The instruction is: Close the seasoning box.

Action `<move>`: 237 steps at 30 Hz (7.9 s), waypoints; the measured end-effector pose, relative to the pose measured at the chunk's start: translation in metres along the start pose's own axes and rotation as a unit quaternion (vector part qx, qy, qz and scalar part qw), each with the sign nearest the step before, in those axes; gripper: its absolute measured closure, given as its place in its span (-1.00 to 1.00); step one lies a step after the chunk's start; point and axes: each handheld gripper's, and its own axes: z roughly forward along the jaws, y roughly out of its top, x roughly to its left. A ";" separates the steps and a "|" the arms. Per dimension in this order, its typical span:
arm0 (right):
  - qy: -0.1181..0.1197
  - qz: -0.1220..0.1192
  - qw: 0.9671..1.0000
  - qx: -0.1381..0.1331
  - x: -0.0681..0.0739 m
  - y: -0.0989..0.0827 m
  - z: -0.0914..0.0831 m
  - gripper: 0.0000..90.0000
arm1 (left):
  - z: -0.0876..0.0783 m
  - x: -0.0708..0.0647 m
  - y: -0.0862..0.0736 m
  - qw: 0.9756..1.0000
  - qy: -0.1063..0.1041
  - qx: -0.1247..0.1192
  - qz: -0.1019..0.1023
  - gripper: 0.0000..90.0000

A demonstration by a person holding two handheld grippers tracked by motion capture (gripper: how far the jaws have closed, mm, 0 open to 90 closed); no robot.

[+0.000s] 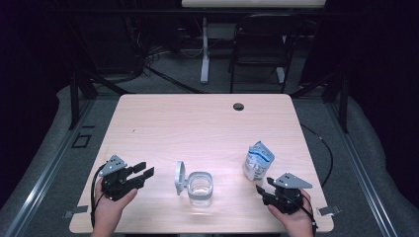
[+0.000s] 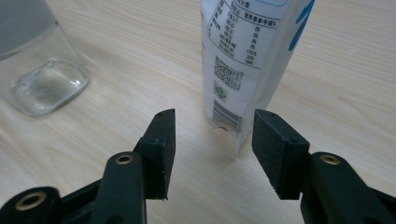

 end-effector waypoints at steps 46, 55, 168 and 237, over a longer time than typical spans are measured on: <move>-0.033 0.004 0.999 -0.026 -0.011 0.005 0.045 -0.07 | -0.028 0.015 -0.017 0.999 0.039 -0.008 -0.030 0.16; -0.043 -0.010 0.998 -0.037 -0.008 0.006 0.052 -0.15 | -0.029 0.018 -0.018 0.998 0.041 -0.009 -0.036 0.17; -0.071 -0.010 0.997 -0.034 -0.003 0.003 0.082 -0.12 | -0.029 0.026 -0.024 0.998 0.051 -0.002 -0.045 0.22; -0.041 -0.092 0.993 -0.063 0.022 0.021 0.055 -0.07 | -0.032 0.027 -0.024 0.998 0.052 -0.006 -0.047 0.22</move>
